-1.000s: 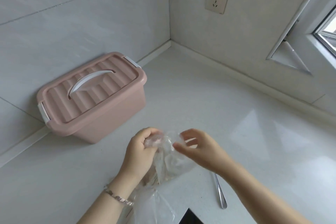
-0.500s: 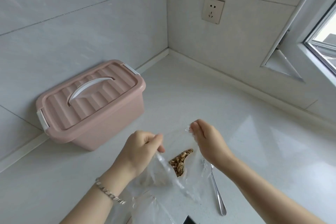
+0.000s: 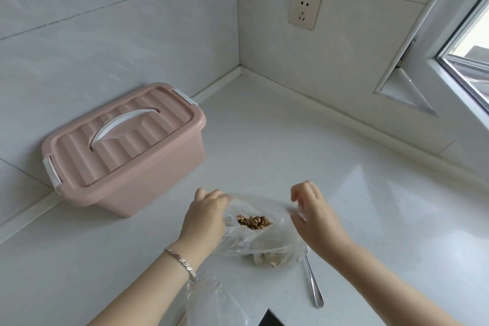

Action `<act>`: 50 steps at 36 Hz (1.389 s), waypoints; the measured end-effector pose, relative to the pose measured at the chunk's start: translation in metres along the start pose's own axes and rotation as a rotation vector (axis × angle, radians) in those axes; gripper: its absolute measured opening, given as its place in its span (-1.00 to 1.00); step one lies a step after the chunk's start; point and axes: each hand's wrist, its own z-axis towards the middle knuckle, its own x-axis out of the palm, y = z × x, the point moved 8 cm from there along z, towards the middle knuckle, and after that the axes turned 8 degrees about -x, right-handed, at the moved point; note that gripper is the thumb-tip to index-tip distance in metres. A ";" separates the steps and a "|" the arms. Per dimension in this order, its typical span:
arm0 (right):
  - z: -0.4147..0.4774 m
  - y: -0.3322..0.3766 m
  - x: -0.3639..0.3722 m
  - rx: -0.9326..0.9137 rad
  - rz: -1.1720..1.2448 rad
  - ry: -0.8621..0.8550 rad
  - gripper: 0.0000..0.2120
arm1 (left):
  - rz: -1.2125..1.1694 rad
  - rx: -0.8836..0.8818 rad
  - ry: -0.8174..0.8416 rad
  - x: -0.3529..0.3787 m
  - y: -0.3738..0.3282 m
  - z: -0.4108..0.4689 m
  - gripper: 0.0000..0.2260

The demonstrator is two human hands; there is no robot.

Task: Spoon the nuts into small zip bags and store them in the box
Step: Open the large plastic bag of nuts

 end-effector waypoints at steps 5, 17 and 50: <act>0.002 0.011 0.024 -0.217 -0.301 0.134 -0.59 | -0.332 -0.197 0.013 0.003 0.004 0.007 -0.80; -0.002 -0.050 0.092 0.618 0.015 0.358 -0.18 | -0.310 -0.104 0.365 0.063 -0.013 0.016 -0.79; -0.022 -0.054 0.106 -0.096 -0.322 0.577 -0.69 | 0.165 -0.061 0.360 0.108 0.012 0.046 -0.72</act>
